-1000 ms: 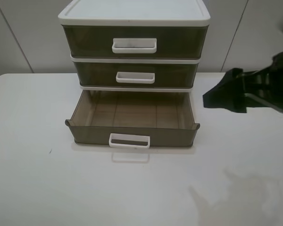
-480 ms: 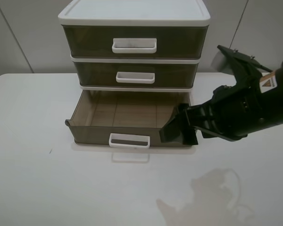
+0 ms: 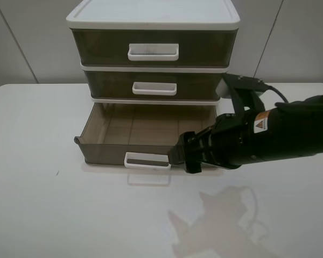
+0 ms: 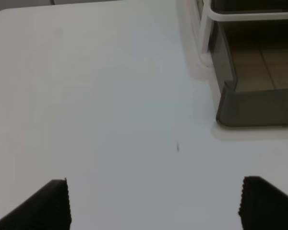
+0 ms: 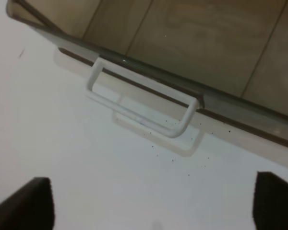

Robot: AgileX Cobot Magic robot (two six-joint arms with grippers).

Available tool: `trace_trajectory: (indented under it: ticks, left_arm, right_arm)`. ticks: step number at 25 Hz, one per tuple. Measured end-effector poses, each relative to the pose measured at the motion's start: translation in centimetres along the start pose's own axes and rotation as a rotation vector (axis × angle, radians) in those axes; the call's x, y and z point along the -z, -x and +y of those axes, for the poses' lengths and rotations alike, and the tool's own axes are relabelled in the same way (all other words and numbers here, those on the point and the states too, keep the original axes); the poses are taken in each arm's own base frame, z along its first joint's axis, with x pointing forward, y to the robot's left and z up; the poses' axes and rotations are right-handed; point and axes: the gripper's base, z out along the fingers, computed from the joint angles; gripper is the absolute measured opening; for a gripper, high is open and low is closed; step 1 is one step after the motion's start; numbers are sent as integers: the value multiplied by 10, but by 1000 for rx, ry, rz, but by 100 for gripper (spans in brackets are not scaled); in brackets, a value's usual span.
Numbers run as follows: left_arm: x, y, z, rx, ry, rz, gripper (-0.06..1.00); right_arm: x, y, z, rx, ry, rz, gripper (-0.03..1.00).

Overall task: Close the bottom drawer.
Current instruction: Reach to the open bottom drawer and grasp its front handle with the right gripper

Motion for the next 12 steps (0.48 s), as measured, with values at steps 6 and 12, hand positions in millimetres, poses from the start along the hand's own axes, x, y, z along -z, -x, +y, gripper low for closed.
trace_trajectory:
  ticks: [6, 12]
  left_arm:
    - [0, 0, 0, 0, 0, 0, 72]
    - [0, 0, 0, 0, 0, 0, 72]
  right_arm:
    - [-27, -4, 7, 37, -1, -28, 10]
    - [-53, 6, 11, 37, -18, -8, 3]
